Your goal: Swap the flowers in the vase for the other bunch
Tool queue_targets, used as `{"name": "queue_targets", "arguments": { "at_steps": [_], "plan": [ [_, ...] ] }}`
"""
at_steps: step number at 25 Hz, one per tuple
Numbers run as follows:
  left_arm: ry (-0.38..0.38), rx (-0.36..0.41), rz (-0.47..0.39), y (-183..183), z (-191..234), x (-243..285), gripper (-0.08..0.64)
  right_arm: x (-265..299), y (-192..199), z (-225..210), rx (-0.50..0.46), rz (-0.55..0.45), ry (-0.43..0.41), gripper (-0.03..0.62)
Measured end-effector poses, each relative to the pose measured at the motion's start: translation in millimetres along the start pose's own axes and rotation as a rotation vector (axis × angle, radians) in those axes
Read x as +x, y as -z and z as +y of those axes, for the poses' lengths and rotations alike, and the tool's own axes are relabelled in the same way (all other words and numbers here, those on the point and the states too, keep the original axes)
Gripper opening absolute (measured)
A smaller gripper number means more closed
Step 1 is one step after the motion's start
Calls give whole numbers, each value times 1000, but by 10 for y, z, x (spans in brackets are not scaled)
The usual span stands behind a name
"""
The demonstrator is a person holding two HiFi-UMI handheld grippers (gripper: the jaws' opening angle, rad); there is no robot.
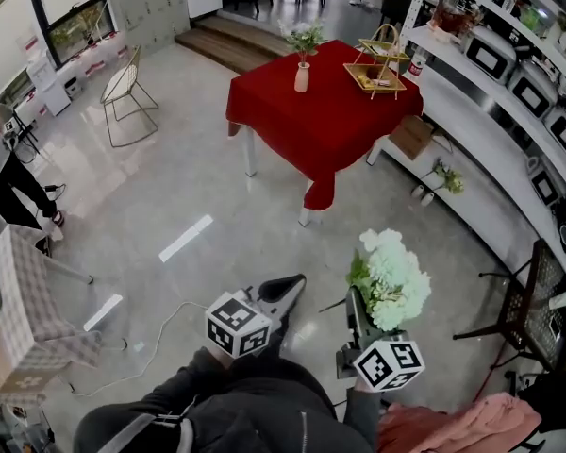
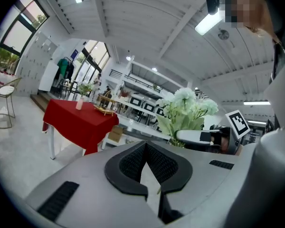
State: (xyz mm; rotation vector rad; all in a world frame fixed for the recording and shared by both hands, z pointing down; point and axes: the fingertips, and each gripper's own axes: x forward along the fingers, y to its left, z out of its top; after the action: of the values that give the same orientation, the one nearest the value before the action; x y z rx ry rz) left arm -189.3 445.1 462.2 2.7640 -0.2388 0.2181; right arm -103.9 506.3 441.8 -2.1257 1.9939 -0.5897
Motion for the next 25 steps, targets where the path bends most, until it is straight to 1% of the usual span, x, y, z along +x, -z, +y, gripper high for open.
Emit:
{"name": "queue_targets", "arguments": {
  "at_steps": [5, 11, 17, 20, 25],
  "plan": [
    [-13, -15, 18, -38, 196, 199, 8, 259, -94, -129, -1, 0, -5, 71],
    [-24, -34, -8, -262, 498, 494, 8, 650, -304, -307, -17, 15, -9, 71],
    [-26, -54, -12, -463, 760, 784, 8, 999, -537, -458, -20, 25, -17, 71],
    [-18, -49, -8, -513, 840, 897, 8, 1123, -595, -549, -8, 22, -10, 71],
    [-1, -36, 2, -676, 994, 1153, 8, 1355, -797, -706, -22, 11, 0, 71]
  ]
}}
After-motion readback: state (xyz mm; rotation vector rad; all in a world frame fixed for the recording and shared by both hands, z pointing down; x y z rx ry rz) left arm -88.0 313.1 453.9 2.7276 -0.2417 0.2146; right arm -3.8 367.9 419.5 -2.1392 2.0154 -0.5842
